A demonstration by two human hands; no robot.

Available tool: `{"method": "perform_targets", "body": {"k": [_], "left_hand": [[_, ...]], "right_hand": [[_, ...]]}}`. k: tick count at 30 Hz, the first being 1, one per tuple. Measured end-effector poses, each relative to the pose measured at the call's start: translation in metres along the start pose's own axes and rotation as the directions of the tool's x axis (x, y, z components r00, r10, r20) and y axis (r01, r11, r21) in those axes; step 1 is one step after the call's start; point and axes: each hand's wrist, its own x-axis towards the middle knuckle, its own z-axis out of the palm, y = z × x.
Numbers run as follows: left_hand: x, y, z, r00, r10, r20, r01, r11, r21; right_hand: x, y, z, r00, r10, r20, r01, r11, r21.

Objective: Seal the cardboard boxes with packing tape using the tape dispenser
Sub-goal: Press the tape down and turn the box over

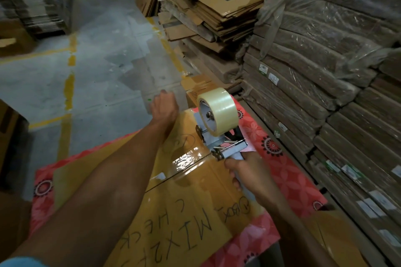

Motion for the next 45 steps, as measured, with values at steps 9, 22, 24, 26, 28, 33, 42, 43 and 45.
{"method": "perform_targets", "body": {"k": [9,22,24,26,28,33,42,43,45], "left_hand": [[-0.029,0.016,0.016,0.948,0.19,0.256,-0.215,0.974,0.072],[-0.051,0.047,0.038,0.993,-0.087,0.082,0.082,0.994,0.067],[-0.076,0.044,0.044,0.996,-0.045,0.075,0.045,0.999,0.01],[-0.089,0.037,0.051,0.995,0.004,0.095,-0.008,0.999,0.042],[-0.084,0.034,0.049,0.994,0.03,0.108,-0.037,0.997,0.06],[-0.032,0.02,0.048,0.988,0.057,0.142,-0.079,0.985,0.153],[-0.013,0.023,0.045,0.988,0.08,0.131,-0.104,0.976,0.19],[-0.013,0.022,0.045,0.989,0.066,0.135,-0.091,0.978,0.186],[-0.012,0.023,0.044,0.99,0.032,0.134,-0.059,0.977,0.203]], "right_hand": [[0.004,-0.007,0.0,0.999,-0.038,0.008,0.039,0.991,-0.126],[-0.045,0.059,-0.045,1.0,-0.011,-0.016,0.008,0.981,-0.194],[-0.042,0.059,-0.045,1.0,-0.001,0.002,0.002,0.986,-0.167],[-0.041,0.058,-0.045,1.0,0.01,0.02,-0.008,0.991,-0.137],[-0.039,0.051,-0.042,1.0,-0.004,0.028,0.008,0.992,-0.125],[-0.015,0.017,-0.029,0.991,-0.133,0.024,0.135,0.957,-0.257],[-0.001,0.014,-0.035,0.989,-0.13,0.067,0.142,0.966,-0.217],[-0.008,0.021,-0.043,0.989,-0.126,0.083,0.143,0.957,-0.253],[-0.025,0.037,-0.058,0.994,-0.076,0.079,0.095,0.956,-0.277]]}}
